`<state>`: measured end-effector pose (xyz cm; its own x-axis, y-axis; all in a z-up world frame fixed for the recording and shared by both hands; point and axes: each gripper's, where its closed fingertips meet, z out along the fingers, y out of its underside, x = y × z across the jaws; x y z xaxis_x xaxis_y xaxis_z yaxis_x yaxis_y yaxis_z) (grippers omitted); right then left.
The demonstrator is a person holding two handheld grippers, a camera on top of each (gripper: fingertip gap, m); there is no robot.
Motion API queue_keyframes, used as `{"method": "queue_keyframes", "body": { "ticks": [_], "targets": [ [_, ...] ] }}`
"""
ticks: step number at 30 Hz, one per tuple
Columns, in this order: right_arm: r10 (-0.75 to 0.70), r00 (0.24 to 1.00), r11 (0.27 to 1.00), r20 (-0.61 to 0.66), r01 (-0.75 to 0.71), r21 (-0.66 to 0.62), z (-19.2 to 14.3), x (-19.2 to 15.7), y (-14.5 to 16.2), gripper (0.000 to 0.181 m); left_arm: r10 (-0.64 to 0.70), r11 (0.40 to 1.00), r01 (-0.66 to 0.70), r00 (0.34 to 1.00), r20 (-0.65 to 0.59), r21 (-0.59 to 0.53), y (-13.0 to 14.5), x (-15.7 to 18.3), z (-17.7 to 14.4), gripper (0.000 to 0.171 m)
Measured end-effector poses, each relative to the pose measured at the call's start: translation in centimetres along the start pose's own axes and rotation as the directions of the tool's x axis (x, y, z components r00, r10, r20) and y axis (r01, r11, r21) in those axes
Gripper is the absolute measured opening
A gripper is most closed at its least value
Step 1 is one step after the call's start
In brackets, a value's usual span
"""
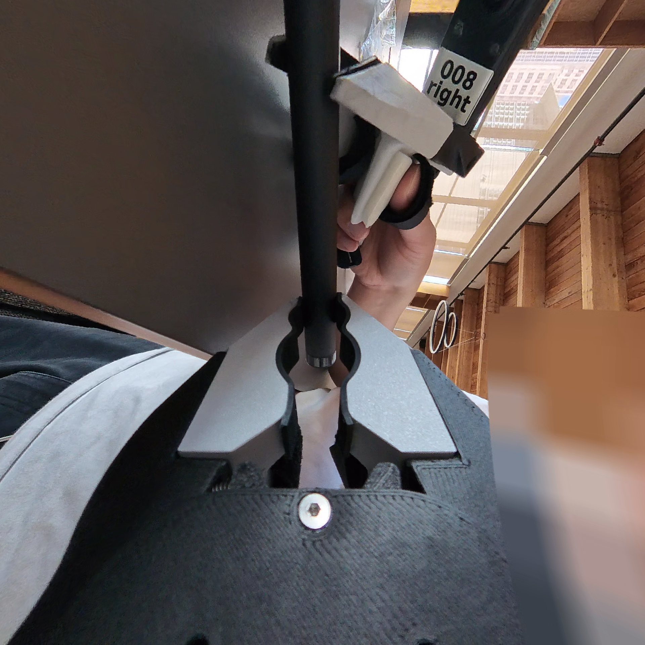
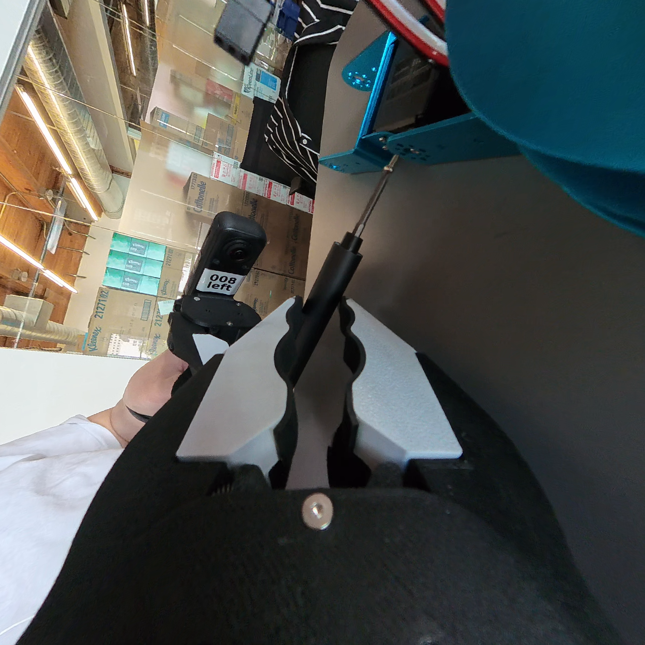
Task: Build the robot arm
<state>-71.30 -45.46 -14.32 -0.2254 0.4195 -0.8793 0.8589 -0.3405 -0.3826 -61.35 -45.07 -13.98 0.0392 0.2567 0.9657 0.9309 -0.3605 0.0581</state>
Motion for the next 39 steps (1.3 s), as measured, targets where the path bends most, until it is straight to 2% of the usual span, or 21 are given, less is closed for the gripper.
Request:
{"method": "queue_keyframes", "body": {
  "ticks": [10, 39],
  "targets": [
    [-0.049, 0.998, 0.999, -0.044, 0.05, 0.018, 0.03, 0.3, -0.3, 0.021, -0.008, 1.0, 0.007, 1.0, -0.01, -0.01, -0.34, -0.08, 0.32, 0.016],
    [-0.017, 1.0, 1.0, -0.022, 0.017, 0.019, -0.07, 0.55, -0.66, 0.021, -0.01, 1.0, 0.01, 1.0, -0.023, -0.011, -0.77, -0.06, 0.59, 0.016]
  ]
}}
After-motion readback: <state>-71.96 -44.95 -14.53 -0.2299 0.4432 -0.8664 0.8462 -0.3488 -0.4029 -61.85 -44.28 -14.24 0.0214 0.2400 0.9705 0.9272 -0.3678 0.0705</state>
